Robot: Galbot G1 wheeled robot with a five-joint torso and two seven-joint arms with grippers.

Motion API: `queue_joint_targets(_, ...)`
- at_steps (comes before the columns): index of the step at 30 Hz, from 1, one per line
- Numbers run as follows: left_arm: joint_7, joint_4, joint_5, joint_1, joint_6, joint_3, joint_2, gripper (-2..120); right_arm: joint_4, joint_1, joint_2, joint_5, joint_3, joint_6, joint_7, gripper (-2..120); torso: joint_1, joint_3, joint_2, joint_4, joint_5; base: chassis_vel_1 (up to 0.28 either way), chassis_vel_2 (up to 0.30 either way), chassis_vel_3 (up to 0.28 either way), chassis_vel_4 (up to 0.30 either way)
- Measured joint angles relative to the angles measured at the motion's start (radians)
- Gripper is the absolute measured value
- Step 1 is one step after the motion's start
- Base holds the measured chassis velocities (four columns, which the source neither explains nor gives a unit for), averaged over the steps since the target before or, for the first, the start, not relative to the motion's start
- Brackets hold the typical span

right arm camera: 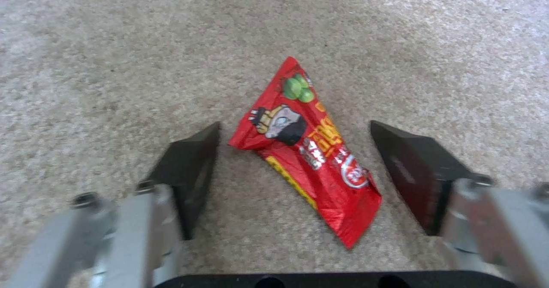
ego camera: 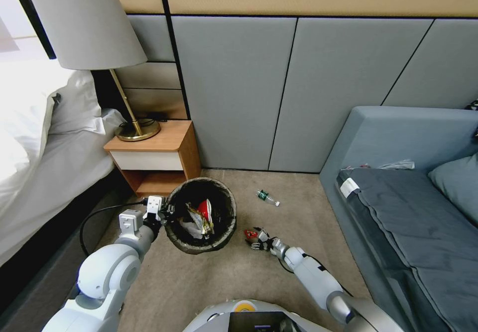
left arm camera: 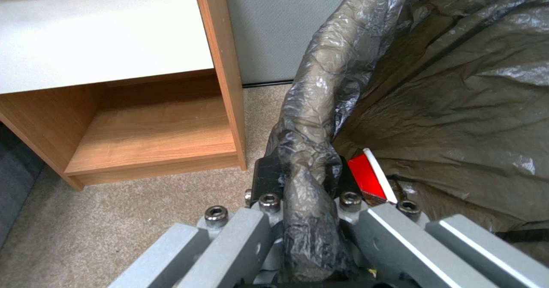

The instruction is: Pick up the trash bin, then pick up the garbage from the floor and place it into the trash bin.

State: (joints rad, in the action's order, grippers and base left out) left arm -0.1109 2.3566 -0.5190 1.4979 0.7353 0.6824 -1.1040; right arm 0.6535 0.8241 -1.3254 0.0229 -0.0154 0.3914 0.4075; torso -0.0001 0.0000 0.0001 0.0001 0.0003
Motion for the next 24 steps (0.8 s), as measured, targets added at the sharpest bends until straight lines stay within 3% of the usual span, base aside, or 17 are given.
queue_joint_targets(10,0.000,-0.002,0.000,-0.001,0.000,-0.001,0.000,1,0.001,0.001,0.000,0.009,0.005,0.000,-0.010,41,0.000,0.000,0.000,0.0000,-0.0002,0.000,0.000,0.000,0.000)
queue_joint_targets(14,0.001,-0.003,0.000,0.001,0.000,-0.001,-0.002,1,0.001,0.000,0.000,0.011,0.009,0.000,-0.020,25,0.000,0.000,0.000,-0.0002,-0.0007,0.000,0.000,0.000,0.000)
queue_joint_targets(19,0.001,-0.002,0.000,0.002,0.000,-0.001,-0.002,1,0.000,0.000,0.000,0.011,0.014,0.000,-0.022,14,0.000,0.000,0.000,0.0001,0.0003,0.000,0.000,0.000,0.000)
queue_joint_targets(22,0.001,-0.002,0.001,0.002,0.000,-0.002,-0.001,1,-0.001,-0.001,0.001,0.010,0.024,0.000,-0.030,7,0.000,0.000,0.000,-0.0003,-0.0016,0.000,0.000,0.000,0.000)
queue_joint_targets(24,0.001,0.000,0.000,0.002,0.000,-0.004,-0.001,1,0.002,-0.001,0.003,0.007,0.037,-0.001,-0.037,0,0.000,0.000,0.000,-0.0005,-0.0002,0.000,0.000,0.000,0.000)
